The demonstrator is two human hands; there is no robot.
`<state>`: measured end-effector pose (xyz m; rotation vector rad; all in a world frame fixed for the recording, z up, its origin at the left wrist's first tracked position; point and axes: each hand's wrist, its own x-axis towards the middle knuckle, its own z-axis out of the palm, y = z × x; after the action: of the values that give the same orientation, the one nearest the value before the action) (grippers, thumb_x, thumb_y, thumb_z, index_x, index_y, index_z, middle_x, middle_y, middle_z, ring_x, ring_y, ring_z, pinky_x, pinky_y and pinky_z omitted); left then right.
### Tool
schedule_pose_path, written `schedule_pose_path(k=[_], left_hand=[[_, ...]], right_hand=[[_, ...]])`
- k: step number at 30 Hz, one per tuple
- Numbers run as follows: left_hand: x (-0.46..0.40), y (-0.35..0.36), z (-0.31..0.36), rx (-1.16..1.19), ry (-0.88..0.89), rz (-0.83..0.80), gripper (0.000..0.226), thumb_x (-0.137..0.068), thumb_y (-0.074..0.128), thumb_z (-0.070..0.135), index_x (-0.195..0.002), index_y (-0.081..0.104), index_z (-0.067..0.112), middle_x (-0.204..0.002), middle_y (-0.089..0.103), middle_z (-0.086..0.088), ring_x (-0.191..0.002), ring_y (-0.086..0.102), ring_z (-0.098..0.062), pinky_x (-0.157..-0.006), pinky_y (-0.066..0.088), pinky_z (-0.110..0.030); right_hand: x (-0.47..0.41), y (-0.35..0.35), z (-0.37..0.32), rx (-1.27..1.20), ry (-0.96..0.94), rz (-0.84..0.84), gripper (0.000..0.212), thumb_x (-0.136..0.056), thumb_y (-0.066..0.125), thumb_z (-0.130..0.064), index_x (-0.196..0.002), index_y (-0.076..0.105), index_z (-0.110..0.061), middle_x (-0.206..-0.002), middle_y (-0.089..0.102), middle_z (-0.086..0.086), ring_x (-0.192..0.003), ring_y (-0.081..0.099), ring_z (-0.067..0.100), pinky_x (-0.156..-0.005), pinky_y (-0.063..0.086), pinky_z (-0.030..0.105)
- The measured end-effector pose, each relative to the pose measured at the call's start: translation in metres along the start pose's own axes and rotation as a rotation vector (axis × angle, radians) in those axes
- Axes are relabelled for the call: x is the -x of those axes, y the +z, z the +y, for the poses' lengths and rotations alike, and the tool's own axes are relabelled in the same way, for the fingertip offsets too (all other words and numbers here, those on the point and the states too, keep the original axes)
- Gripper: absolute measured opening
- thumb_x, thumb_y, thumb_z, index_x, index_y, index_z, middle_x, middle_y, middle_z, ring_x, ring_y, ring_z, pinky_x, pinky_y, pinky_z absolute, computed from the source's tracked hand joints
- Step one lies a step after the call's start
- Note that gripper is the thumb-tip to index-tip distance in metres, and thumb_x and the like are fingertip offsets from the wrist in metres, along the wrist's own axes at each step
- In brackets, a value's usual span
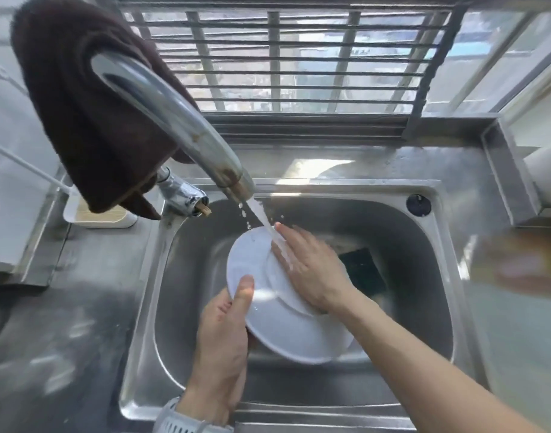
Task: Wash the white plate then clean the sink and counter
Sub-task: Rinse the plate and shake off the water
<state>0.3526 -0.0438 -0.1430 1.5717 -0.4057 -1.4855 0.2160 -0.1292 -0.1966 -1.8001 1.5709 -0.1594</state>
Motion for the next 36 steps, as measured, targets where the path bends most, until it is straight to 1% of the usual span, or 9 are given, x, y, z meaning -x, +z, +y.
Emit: schedule_pose_path(k=[3, 6, 11, 18, 23, 25, 30, 33, 36], left_hand=[[-0.004, -0.003, -0.001, 0.031, -0.001, 0.034, 0.034, -0.1, 0.057, 0.034, -0.107, 0.078, 0.009, -0.099, 0.079, -0.017, -0.088, 0.074, -0.028, -0.083, 0.054, -0.042], [-0.006, -0.001, -0.005, 0.062, -0.046, 0.023, 0.034, -0.103, 0.052, 0.028, -0.097, 0.076, 0.004, -0.08, 0.079, -0.01, -0.069, 0.074, -0.019, -0.059, 0.057, -0.03], [-0.01, -0.014, -0.003, 0.004, 0.014, 0.011, 0.03, -0.102, 0.055, 0.026, -0.094, 0.081, 0.012, -0.088, 0.079, -0.013, -0.072, 0.075, -0.017, -0.059, 0.062, -0.031], [-0.004, -0.012, -0.003, -0.05, 0.085, 0.035, 0.025, -0.1, 0.058, 0.029, -0.095, 0.081, 0.019, -0.094, 0.081, -0.01, -0.086, 0.077, -0.023, -0.075, 0.059, -0.039], [0.012, -0.024, -0.017, -0.309, 0.146, -0.103, 0.027, -0.096, 0.064, 0.042, -0.092, 0.08, 0.021, -0.085, 0.081, -0.006, -0.085, 0.078, -0.024, -0.072, 0.064, -0.04], [0.015, -0.028, -0.018, -0.349, 0.128, -0.165, 0.029, -0.095, 0.064, 0.044, -0.093, 0.079, 0.019, -0.084, 0.08, -0.009, -0.083, 0.078, -0.026, -0.069, 0.065, -0.042], [0.004, -0.025, -0.013, -0.375, 0.19, -0.163, 0.038, -0.093, 0.066, 0.046, -0.095, 0.075, 0.009, -0.088, 0.078, -0.018, -0.082, 0.075, -0.026, -0.074, 0.061, -0.05], [-0.006, -0.021, -0.016, -0.479, 0.187, -0.179, 0.043, -0.093, 0.065, 0.052, -0.09, 0.068, 0.009, -0.086, 0.075, -0.019, -0.087, 0.073, -0.042, -0.076, 0.061, -0.058], [-0.01, -0.023, -0.019, -0.633, 0.271, -0.185, 0.02, -0.082, 0.056, 0.031, -0.095, 0.068, 0.023, -0.091, 0.076, 0.005, -0.094, 0.074, -0.013, -0.082, 0.06, -0.034]], right_hand=[[0.048, 0.007, -0.008, 0.031, -0.029, -0.009, 0.071, -0.092, 0.005, -0.066, -0.157, 0.011, -0.037, -0.166, 0.011, -0.004, -0.152, 0.009, 0.023, -0.123, 0.012, 0.041], [0.066, 0.014, -0.033, 0.13, -0.166, -0.113, 0.08, -0.092, -0.005, -0.066, -0.159, -0.002, -0.022, -0.166, -0.008, -0.008, -0.153, -0.014, 0.013, -0.125, -0.002, 0.036], [0.006, 0.002, -0.016, -0.053, -0.13, -0.099, 0.059, -0.099, 0.035, -0.06, -0.154, 0.024, -0.043, -0.165, 0.017, -0.007, -0.151, 0.014, 0.017, -0.123, 0.012, 0.042], [0.044, 0.033, 0.009, -0.36, 0.265, 0.2, 0.057, -0.099, 0.034, -0.059, -0.152, 0.031, -0.036, -0.156, 0.034, -0.007, -0.143, 0.031, 0.016, -0.119, 0.026, 0.043], [0.021, 0.023, 0.008, -0.849, 0.73, 0.088, 0.06, -0.084, 0.039, -0.075, -0.117, 0.064, -0.031, -0.118, 0.069, 0.0, -0.107, 0.064, 0.026, -0.104, 0.046, 0.049], [0.005, 0.016, 0.006, -0.796, 0.779, 0.027, 0.082, -0.074, 0.033, -0.085, -0.127, 0.063, -0.029, -0.125, 0.066, 0.002, -0.113, 0.061, 0.029, -0.106, 0.043, 0.05], [-0.004, 0.008, -0.024, -0.414, 0.371, 0.18, 0.074, -0.082, 0.014, -0.078, -0.141, 0.041, -0.042, -0.144, 0.052, 0.004, -0.131, 0.046, 0.032, -0.11, 0.035, 0.054], [0.015, 0.011, -0.054, -0.285, 0.108, 0.097, 0.064, -0.086, 0.032, -0.074, -0.146, 0.027, -0.053, -0.161, 0.027, 0.002, -0.149, 0.018, 0.025, -0.121, 0.018, 0.051], [0.035, 0.015, -0.069, -0.388, 0.017, -0.015, 0.083, -0.082, 0.053, -0.065, -0.151, 0.008, -0.056, -0.167, -0.002, -0.01, -0.152, -0.013, 0.008, -0.125, 0.001, 0.045]])
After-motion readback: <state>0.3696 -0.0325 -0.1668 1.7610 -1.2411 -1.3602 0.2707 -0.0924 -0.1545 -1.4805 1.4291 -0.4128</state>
